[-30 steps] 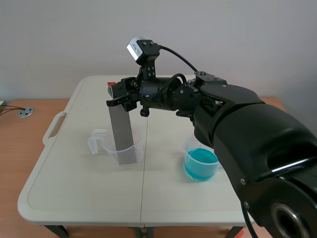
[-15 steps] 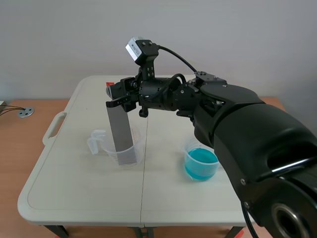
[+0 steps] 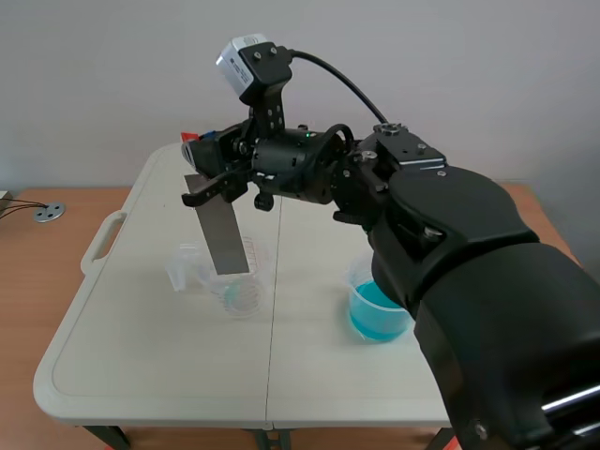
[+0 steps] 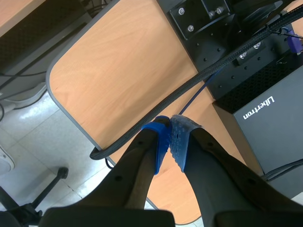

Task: Hold the metal plate by the orange handle, dip it into the blue solution, take it out and point at it, then put the plate back in the beaker on the left.
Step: 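Move the plate over the blue solution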

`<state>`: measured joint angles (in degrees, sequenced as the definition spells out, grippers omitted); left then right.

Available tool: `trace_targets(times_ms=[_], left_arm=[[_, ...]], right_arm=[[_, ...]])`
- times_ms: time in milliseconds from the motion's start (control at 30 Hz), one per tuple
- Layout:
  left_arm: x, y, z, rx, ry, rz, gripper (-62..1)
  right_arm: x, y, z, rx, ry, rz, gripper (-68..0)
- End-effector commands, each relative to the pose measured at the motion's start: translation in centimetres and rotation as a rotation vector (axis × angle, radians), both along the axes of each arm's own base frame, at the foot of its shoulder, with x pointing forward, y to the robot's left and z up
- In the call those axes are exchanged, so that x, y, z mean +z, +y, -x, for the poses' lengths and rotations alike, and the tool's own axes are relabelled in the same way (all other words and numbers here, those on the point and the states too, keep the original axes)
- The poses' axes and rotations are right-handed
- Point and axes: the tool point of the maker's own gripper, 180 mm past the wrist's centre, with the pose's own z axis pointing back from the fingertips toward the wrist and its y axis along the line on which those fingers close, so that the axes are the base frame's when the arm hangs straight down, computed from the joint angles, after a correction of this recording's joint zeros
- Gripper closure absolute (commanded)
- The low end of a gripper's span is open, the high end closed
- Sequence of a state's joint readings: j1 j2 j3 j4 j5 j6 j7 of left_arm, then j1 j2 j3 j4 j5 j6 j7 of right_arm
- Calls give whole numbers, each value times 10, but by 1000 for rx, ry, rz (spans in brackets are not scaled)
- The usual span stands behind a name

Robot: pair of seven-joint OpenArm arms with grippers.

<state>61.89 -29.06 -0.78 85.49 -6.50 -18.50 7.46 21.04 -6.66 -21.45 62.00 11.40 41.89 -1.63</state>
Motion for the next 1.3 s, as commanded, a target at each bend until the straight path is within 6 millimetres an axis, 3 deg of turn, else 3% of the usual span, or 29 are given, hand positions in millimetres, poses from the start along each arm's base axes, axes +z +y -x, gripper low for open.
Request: trace_targets(times_ms=[0,633,1033,1267], left_arm=[[4,-4,-4,-7,-14,17,-18],[4,-4,-4,-7,-14,17,-19],[4,-4,-4,-7,-14,17,-19],[4,-4,-4,-7,-14,17,-19]], right_arm=[[19,-2,-1,7,-49,-26,-48],[88,-25,44,-15,-282,23,-48],[140,-66,76,-66,-408,-4,-48],[153,-94,93,-78,-445,14,-48]])
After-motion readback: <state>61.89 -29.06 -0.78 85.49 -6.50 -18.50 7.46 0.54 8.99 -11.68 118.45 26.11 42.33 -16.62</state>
